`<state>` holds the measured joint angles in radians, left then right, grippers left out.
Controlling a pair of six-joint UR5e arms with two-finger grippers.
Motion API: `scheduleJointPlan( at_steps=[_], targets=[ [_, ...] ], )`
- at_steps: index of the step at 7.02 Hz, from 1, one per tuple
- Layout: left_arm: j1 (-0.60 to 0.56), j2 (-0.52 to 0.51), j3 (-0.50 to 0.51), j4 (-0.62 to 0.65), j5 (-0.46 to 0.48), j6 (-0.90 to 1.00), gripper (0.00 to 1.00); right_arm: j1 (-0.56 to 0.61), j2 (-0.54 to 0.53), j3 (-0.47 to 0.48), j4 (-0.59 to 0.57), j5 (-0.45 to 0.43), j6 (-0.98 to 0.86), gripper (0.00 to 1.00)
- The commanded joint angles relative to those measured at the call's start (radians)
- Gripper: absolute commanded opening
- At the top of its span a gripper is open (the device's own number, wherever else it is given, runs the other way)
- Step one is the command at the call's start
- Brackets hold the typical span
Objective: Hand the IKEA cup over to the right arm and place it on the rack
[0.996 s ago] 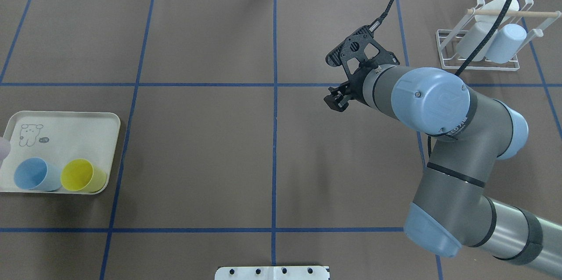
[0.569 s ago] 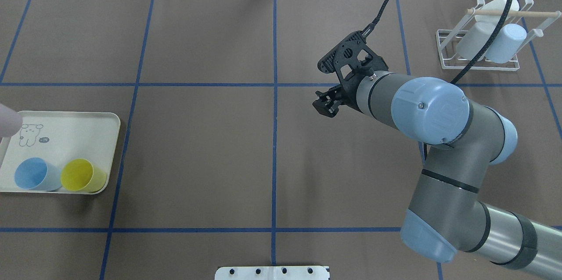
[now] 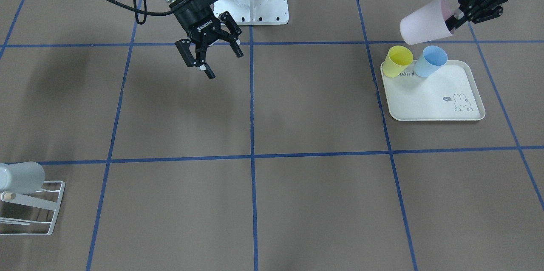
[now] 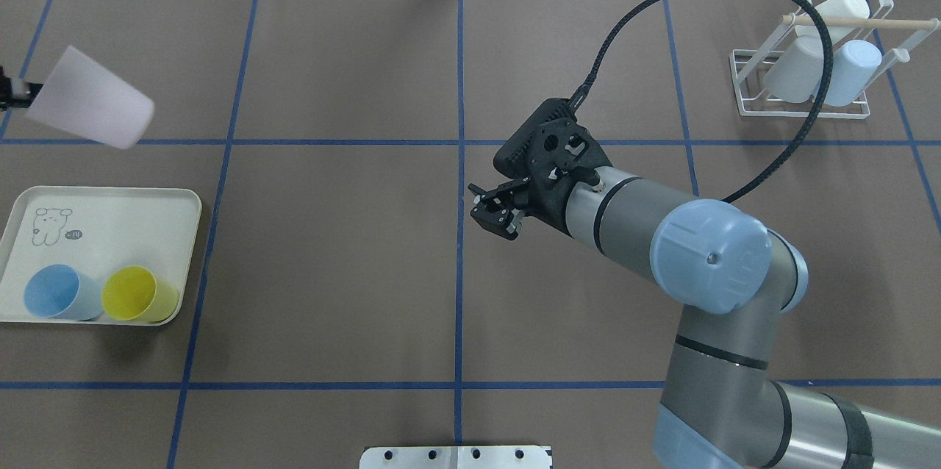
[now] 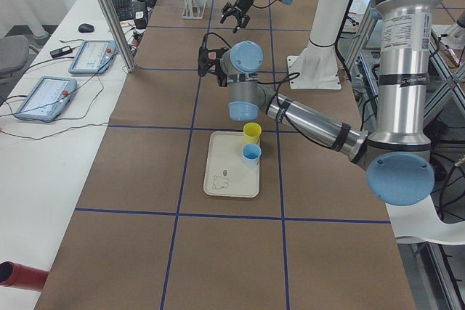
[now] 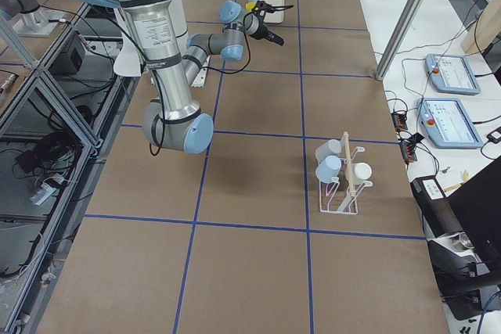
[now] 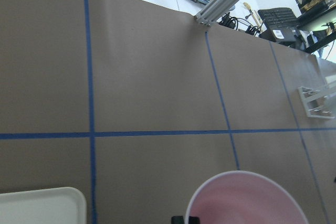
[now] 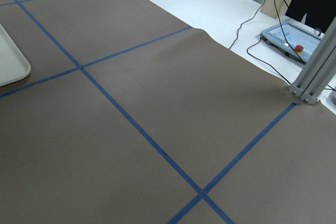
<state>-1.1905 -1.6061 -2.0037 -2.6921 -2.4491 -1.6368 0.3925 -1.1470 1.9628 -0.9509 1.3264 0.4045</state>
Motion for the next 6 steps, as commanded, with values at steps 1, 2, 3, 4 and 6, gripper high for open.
scheduleJointPlan(
  at_steps=[1,2,3,4,6],
  targets=[
    [0.141,-0.185,0.011,0.003,0.050,-0.407,0.00,-0.072,0.004,-0.007,0.119,-0.114,-0.042,0.99],
    [0.238,-0.214,0.014,0.005,0.178,-0.463,0.00,-0.086,0.010,-0.007,0.130,-0.134,-0.061,0.99],
    [0.323,-0.231,0.026,0.009,0.270,-0.471,0.00,-0.090,0.010,-0.004,0.133,-0.150,-0.093,0.99],
    [0.356,-0.280,0.039,0.068,0.312,-0.471,0.00,-0.095,0.012,-0.002,0.133,-0.151,-0.145,0.99],
    [0.391,-0.310,0.040,0.115,0.358,-0.471,0.00,-0.103,0.024,0.004,0.135,-0.151,-0.168,0.99]
  ],
)
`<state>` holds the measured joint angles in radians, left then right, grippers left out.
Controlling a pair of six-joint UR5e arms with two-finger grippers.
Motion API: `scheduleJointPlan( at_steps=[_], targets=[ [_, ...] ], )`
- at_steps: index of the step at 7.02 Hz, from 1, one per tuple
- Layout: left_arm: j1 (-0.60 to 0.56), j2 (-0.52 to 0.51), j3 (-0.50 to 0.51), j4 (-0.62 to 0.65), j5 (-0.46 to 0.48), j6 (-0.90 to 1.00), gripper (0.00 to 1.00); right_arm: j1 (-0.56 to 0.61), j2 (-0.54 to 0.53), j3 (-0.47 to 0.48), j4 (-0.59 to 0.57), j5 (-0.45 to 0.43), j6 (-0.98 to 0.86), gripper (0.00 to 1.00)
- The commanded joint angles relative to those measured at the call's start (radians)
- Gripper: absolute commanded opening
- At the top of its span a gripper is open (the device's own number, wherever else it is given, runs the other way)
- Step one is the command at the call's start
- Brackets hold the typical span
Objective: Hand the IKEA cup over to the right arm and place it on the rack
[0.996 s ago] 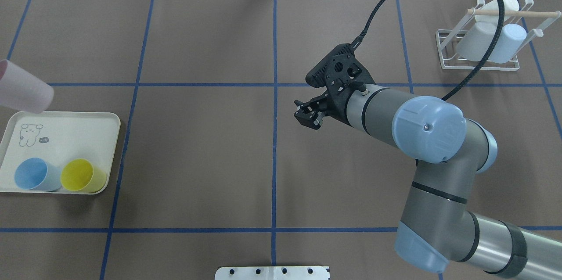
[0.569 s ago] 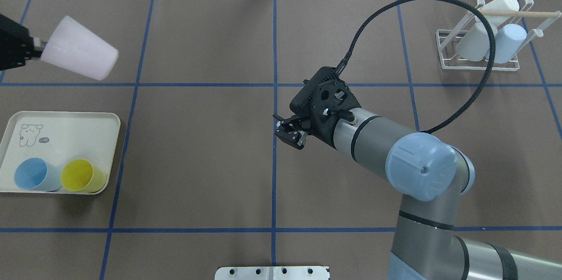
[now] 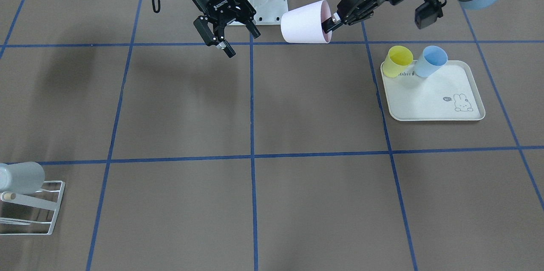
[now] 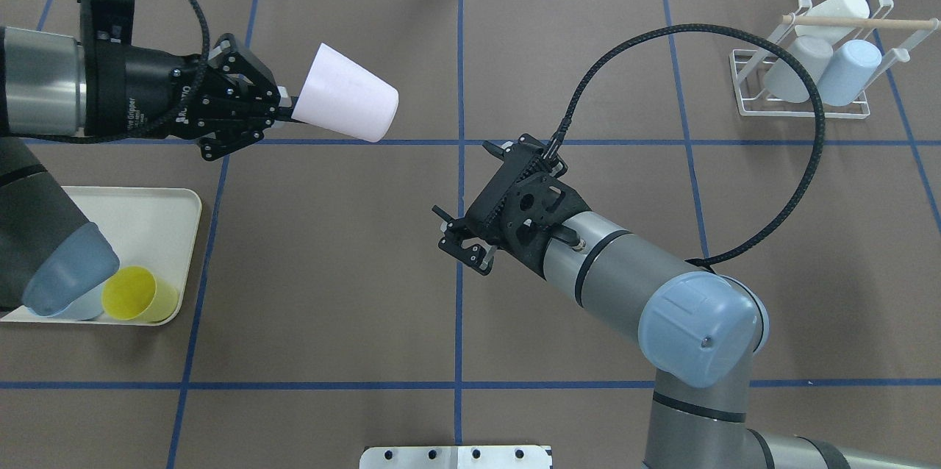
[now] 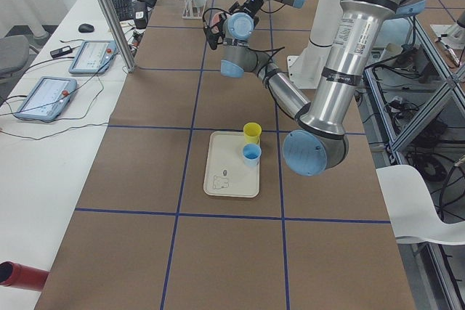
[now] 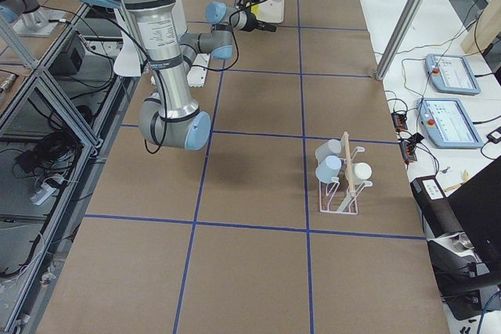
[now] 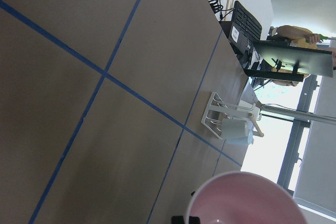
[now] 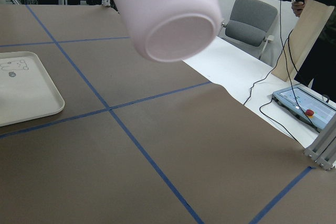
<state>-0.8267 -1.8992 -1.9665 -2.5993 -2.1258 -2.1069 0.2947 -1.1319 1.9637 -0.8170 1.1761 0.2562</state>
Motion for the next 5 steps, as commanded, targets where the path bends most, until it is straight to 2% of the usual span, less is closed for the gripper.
scheduleJointPlan(
  at_steps=[1,5],
  targets=[
    [0.068,-0.032,0.014,0.022,0.065,0.001,0.00,-0.009,0.026,0.001,0.001,-0.001,-0.041,0.99],
    [0.113,-0.038,0.011,0.019,0.072,0.019,0.00,-0.009,0.047,-0.002,0.001,-0.003,-0.054,0.99]
  ],
)
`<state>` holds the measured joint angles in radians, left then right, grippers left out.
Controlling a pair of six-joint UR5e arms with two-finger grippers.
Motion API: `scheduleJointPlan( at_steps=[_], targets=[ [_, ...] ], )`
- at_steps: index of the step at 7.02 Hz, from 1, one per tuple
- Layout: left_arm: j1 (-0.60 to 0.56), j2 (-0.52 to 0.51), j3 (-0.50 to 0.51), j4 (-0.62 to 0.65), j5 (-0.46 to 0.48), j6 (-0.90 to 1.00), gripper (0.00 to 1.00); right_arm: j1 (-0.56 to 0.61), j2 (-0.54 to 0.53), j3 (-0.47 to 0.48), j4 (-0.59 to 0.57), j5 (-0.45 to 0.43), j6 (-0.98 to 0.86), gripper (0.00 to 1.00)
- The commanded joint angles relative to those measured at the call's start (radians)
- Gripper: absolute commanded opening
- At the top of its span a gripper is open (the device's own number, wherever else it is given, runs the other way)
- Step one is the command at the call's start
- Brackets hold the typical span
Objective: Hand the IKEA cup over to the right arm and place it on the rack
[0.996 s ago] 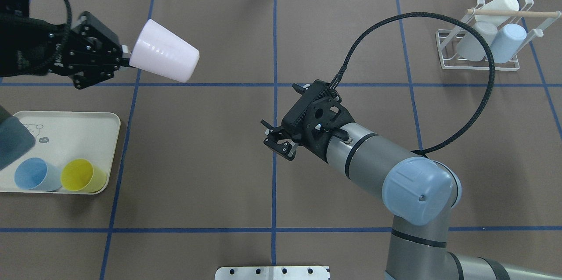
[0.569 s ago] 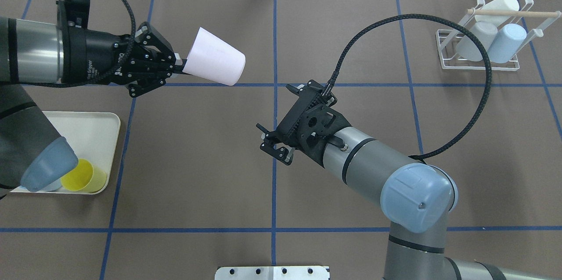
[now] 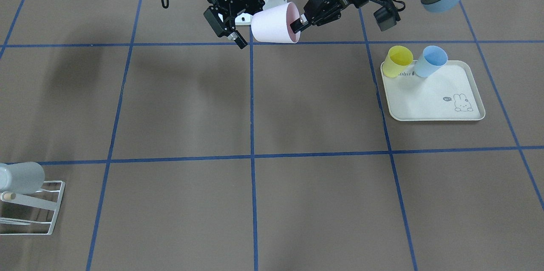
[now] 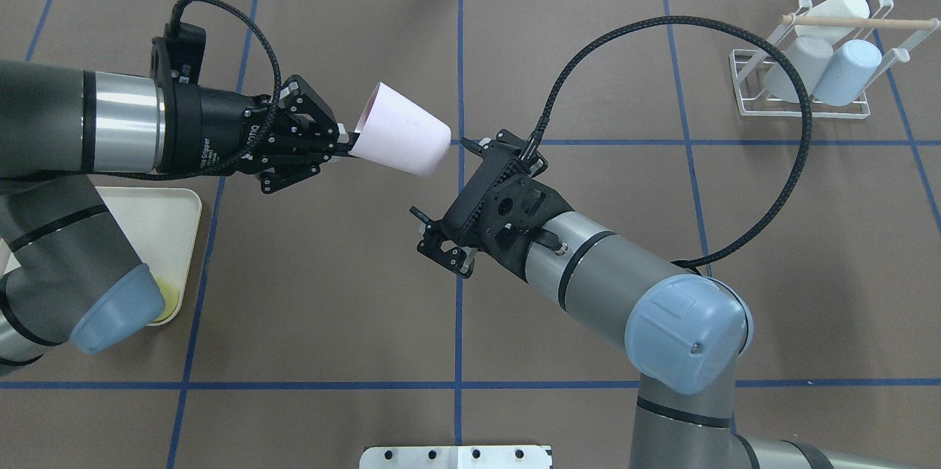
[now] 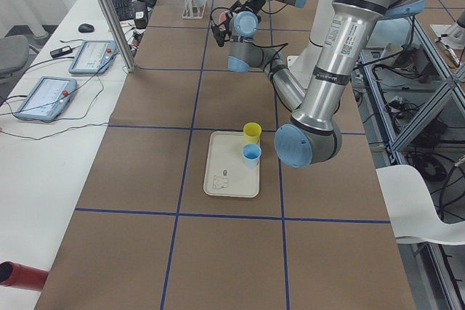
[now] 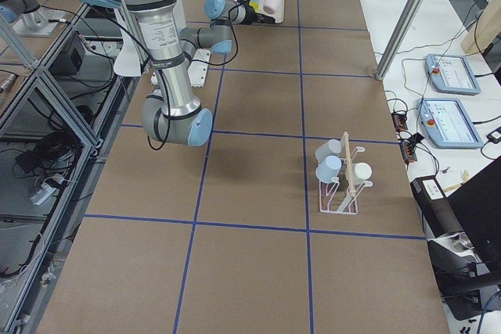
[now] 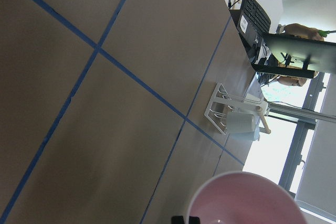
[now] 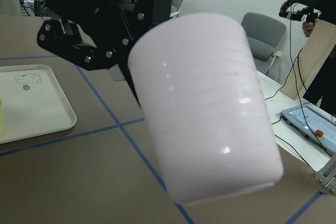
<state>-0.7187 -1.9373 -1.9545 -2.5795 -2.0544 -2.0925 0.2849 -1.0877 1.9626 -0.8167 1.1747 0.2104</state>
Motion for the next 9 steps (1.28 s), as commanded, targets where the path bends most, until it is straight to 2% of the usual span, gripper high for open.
scheduleJointPlan(
  at_steps=[1,8,9],
  targets=[
    [0.011,0.003,-0.003,-0.002,0.000,0.005,0.00,0.000,0.005,0.001,0.001,-0.003,-0.012,0.99],
    [0.042,0.006,0.006,0.001,0.002,0.028,0.00,0.000,0.017,0.002,-0.001,-0.018,-0.038,0.99],
    [0.042,0.004,0.008,0.001,0.003,0.028,0.00,0.000,0.017,0.002,0.001,-0.018,-0.046,0.91]
  ],
)
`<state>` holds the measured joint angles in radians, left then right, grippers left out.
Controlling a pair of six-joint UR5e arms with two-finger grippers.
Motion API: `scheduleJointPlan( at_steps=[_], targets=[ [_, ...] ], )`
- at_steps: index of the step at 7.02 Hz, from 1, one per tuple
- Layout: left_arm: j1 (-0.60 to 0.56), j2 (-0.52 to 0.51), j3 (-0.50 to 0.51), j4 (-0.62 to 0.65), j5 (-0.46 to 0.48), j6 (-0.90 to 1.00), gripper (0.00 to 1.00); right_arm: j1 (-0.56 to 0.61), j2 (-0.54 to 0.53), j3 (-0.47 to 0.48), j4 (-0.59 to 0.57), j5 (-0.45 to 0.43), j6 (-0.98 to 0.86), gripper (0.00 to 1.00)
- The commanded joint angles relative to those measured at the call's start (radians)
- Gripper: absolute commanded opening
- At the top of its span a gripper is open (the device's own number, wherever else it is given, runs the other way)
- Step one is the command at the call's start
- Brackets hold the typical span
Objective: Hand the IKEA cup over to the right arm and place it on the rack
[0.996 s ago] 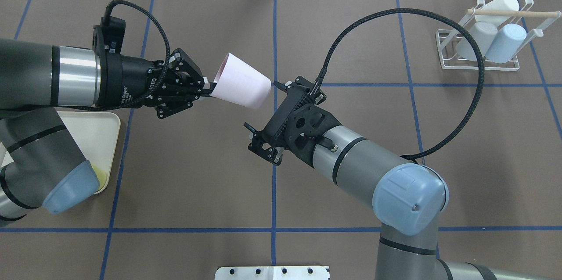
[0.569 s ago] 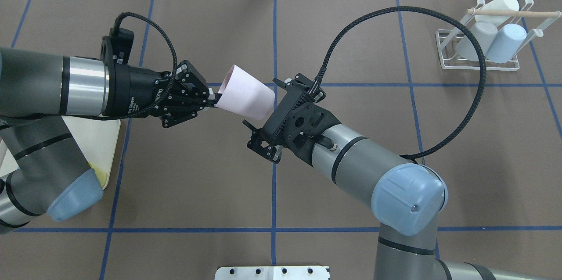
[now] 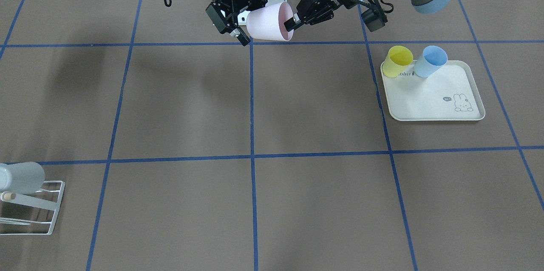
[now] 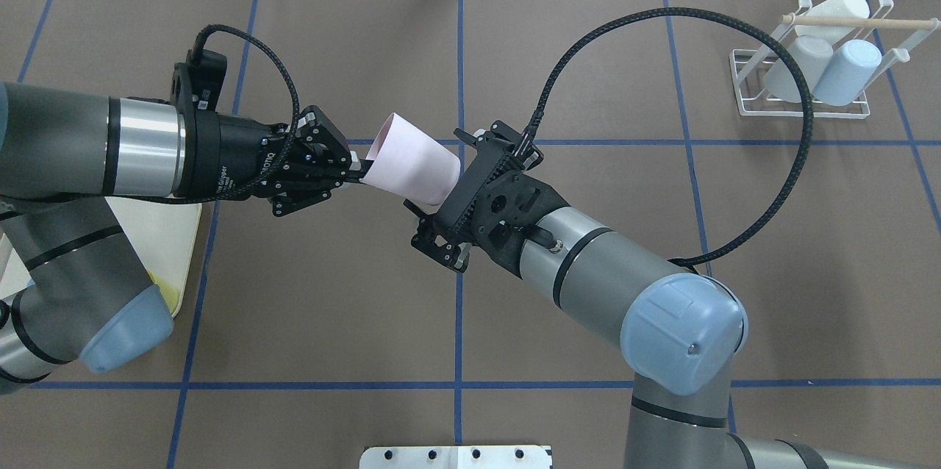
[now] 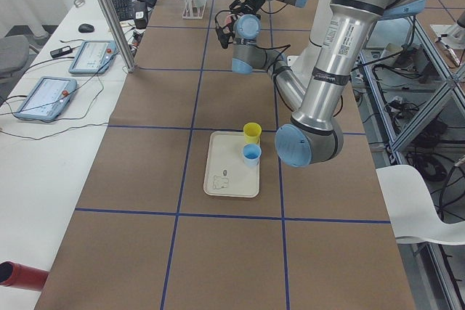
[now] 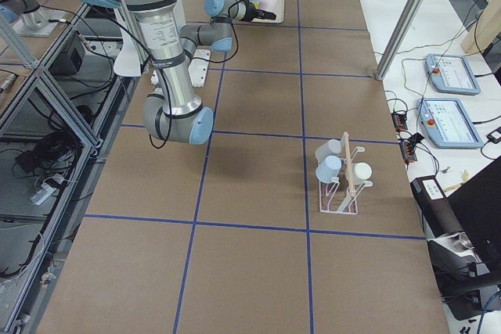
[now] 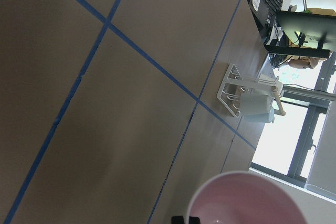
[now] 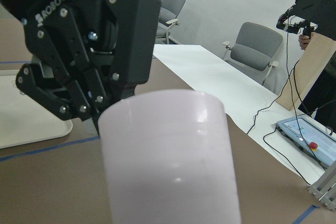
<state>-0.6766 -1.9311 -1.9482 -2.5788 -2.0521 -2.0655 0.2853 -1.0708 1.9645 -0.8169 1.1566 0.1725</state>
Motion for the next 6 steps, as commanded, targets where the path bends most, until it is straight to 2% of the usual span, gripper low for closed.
scheduleJointPlan(
  at_steps=[1,3,6],
  targets=[
    [0.000,-0.002,0.003,0.000,0.001,0.001,0.00,0.002,0.000,0.001,0.001,0.000,-0.014,0.83],
    [0.000,-0.003,0.005,0.000,0.004,0.001,0.00,0.002,0.000,0.001,0.001,0.000,-0.024,0.78],
    [0.000,-0.006,0.006,0.000,0.004,0.001,0.00,0.002,0.000,0.002,0.001,0.000,-0.025,0.78]
  ],
)
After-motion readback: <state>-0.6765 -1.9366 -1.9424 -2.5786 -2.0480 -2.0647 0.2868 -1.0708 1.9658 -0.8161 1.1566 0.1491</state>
